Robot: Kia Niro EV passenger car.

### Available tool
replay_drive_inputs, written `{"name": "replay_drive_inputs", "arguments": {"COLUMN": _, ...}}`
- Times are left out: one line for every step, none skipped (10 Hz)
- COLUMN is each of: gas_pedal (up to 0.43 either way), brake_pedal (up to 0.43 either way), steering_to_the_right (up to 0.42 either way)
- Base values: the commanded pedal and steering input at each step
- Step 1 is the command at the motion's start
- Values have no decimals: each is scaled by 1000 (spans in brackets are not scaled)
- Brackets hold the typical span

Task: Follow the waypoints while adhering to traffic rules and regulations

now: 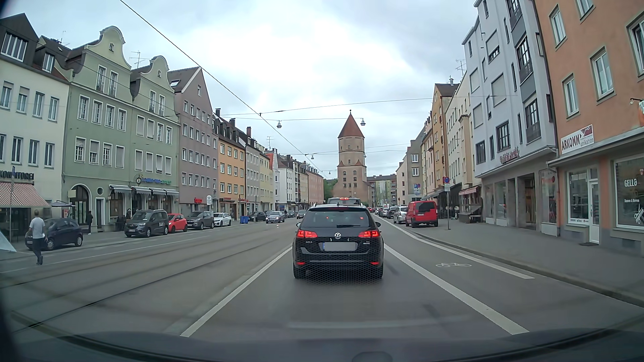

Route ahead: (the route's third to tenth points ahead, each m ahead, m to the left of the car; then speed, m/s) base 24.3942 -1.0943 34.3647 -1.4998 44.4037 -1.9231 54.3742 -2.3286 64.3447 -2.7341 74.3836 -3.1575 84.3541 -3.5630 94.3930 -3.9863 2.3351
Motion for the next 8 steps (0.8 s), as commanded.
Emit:
{"name": "replay_drive_inputs", "arguments": {"gas_pedal": 0, "brake_pedal": 0, "steering_to_the_right": -4}}
{"name": "replay_drive_inputs", "arguments": {"gas_pedal": 0, "brake_pedal": 0, "steering_to_the_right": -4}}
{"name": "replay_drive_inputs", "arguments": {"gas_pedal": 0, "brake_pedal": 43, "steering_to_the_right": -4}}
{"name": "replay_drive_inputs", "arguments": {"gas_pedal": 0, "brake_pedal": 91, "steering_to_the_right": -4}}
{"name": "replay_drive_inputs", "arguments": {"gas_pedal": 0, "brake_pedal": 110, "steering_to_the_right": -4}}
{"name": "replay_drive_inputs", "arguments": {"gas_pedal": 0, "brake_pedal": 122, "steering_to_the_right": -4}}
{"name": "replay_drive_inputs", "arguments": {"gas_pedal": 0, "brake_pedal": 140, "steering_to_the_right": -4}}
{"name": "replay_drive_inputs", "arguments": {"gas_pedal": 0, "brake_pedal": 140, "steering_to_the_right": -4}}
